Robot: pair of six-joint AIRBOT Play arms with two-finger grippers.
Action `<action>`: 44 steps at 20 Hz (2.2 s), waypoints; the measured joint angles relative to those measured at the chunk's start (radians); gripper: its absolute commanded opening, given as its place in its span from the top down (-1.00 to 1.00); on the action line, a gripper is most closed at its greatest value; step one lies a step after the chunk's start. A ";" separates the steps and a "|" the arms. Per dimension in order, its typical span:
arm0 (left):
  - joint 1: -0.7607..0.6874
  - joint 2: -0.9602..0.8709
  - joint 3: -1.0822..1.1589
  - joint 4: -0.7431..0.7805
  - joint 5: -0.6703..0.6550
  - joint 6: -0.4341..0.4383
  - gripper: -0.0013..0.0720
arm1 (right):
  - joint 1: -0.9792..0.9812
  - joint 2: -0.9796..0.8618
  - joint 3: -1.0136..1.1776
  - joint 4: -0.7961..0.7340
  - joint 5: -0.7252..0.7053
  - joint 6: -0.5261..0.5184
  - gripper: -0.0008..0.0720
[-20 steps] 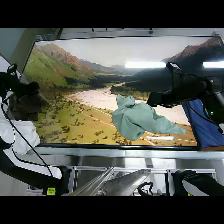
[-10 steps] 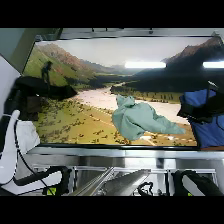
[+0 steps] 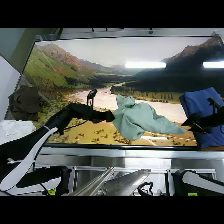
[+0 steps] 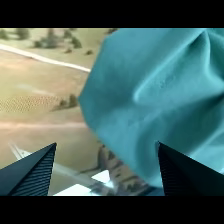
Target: Fold the shirts.
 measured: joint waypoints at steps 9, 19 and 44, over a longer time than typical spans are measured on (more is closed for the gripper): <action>-0.113 -0.251 0.178 -0.030 -0.022 -0.024 0.83 | 0.097 -0.150 0.002 0.111 -0.022 -0.165 0.94; -0.013 -0.060 0.288 0.019 0.025 -0.006 0.93 | 0.151 -0.028 0.262 0.317 -0.173 -0.199 0.94; 0.167 0.036 0.838 0.427 0.162 -0.103 0.93 | 0.505 0.141 0.810 0.367 0.225 -0.171 0.94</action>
